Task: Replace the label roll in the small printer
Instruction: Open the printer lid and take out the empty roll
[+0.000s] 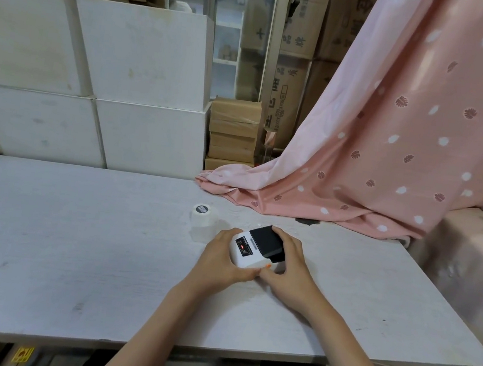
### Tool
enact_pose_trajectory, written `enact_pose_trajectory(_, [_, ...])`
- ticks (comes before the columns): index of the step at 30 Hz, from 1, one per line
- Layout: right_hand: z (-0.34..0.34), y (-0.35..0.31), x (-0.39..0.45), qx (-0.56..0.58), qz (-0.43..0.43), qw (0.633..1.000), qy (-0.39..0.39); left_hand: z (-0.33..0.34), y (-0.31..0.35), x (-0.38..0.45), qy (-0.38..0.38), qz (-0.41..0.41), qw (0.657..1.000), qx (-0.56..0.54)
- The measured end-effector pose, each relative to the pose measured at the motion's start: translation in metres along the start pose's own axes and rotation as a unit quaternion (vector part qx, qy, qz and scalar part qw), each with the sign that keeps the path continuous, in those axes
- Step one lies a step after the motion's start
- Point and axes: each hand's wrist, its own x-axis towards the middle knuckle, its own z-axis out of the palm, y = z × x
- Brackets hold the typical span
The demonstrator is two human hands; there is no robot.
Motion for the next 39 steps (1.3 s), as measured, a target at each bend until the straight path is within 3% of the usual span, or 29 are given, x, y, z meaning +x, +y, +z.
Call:
enact_pose_trajectory(10, [-0.003, -0.001, 0.000, -0.006, 0.000, 1.000, -0.003, -0.001, 0.000, -0.001, -0.005, -0.011, 1.000, 0.003])
enact_pose_trajectory(14, [-0.034, -0.010, 0.015, -0.057, 0.025, 0.993, -0.104, -0.004, -0.001, -0.001, -0.017, -0.025, 1.000, -0.005])
enact_pose_trajectory(17, [-0.057, -0.027, 0.033, -0.162, 0.042, 0.965, -0.201, -0.005, 0.001, -0.001, -0.032, -0.020, 0.999, -0.015])
enact_pose_trajectory(22, [-0.060, -0.044, 0.054, -0.266, 0.028, 0.935, -0.234, -0.008, 0.008, -0.004, -0.044, -0.019, 0.998, -0.033])
enact_pose_trajectory(30, [-0.079, -0.021, 0.042, -0.023, 0.069, 0.985, -0.157, -0.008, 0.013, -0.008, -0.042, -0.021, 0.997, -0.065])
enact_pose_trajectory(39, [-0.074, 0.009, 0.025, 0.165, 0.110, 0.979, -0.048, -0.003, 0.007, -0.005, -0.023, -0.021, 1.000, -0.005])
